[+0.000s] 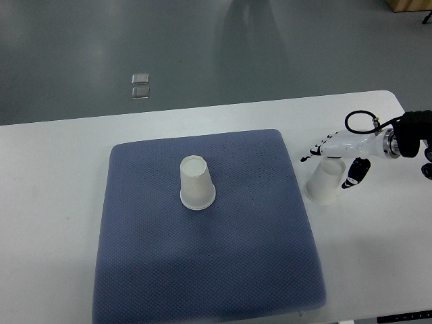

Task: Stack paper cups
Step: 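Close the right hand fingers around the white cup beside the pad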

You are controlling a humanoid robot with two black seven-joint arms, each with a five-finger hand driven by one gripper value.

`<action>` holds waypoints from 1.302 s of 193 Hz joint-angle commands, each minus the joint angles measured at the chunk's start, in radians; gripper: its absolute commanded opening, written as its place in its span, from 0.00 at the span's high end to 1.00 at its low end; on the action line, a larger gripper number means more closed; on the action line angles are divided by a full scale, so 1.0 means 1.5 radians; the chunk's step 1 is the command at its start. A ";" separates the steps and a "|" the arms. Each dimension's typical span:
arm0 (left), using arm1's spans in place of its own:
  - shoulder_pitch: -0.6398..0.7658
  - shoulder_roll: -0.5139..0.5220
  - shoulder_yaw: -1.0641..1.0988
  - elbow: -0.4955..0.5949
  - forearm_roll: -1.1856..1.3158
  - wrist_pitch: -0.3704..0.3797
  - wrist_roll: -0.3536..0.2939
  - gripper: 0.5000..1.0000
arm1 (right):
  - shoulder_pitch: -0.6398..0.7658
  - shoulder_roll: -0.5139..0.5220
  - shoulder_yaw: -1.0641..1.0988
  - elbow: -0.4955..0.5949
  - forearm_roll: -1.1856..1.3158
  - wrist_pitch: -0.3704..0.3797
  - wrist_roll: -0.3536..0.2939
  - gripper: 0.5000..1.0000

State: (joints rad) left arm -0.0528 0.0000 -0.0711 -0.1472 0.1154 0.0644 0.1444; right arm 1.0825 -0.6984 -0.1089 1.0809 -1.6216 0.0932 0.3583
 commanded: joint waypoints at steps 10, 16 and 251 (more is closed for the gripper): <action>-0.001 0.000 0.000 0.000 0.001 0.000 0.000 0.00 | -0.013 0.008 0.000 -0.006 -0.011 -0.006 -0.002 0.17; 0.000 0.000 0.000 0.000 0.000 0.000 0.000 0.00 | -0.015 0.008 0.000 -0.010 -0.012 -0.008 -0.002 0.18; 0.000 0.000 0.000 0.000 0.001 0.000 0.000 0.00 | 0.044 -0.006 0.000 -0.005 -0.003 -0.006 -0.001 0.68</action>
State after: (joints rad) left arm -0.0525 0.0000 -0.0707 -0.1473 0.1156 0.0644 0.1440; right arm 1.1168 -0.7031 -0.1090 1.0693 -1.6333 0.0822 0.3570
